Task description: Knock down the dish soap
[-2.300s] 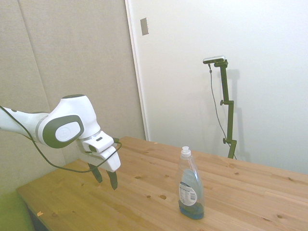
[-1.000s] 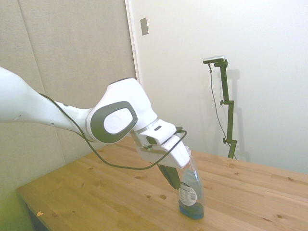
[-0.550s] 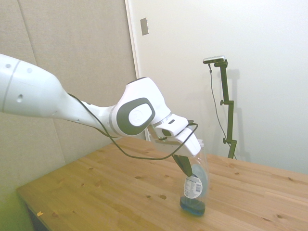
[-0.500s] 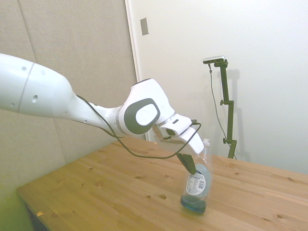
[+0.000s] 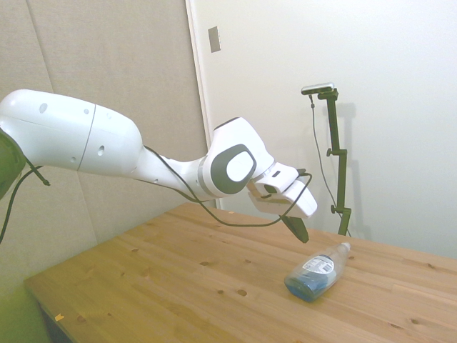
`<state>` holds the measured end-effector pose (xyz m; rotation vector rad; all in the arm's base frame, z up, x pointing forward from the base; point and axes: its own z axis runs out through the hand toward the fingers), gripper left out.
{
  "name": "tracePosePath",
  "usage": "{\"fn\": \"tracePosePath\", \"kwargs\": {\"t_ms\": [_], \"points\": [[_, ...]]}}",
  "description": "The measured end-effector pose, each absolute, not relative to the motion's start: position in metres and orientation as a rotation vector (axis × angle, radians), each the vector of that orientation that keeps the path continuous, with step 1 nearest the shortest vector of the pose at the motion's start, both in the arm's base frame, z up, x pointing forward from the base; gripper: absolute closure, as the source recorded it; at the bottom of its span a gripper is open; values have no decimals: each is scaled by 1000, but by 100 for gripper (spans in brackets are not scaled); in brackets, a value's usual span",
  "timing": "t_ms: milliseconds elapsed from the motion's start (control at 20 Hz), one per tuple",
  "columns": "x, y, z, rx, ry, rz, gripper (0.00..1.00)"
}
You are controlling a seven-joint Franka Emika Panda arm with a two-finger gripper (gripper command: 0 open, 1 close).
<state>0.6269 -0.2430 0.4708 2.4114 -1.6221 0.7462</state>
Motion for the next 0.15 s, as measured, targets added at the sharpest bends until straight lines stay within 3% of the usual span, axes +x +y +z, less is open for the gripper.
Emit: {"fn": "tracePosePath", "kwargs": {"t_ms": [150], "points": [[644, -253, 477, 2384, -1643, 792, 100]]}}
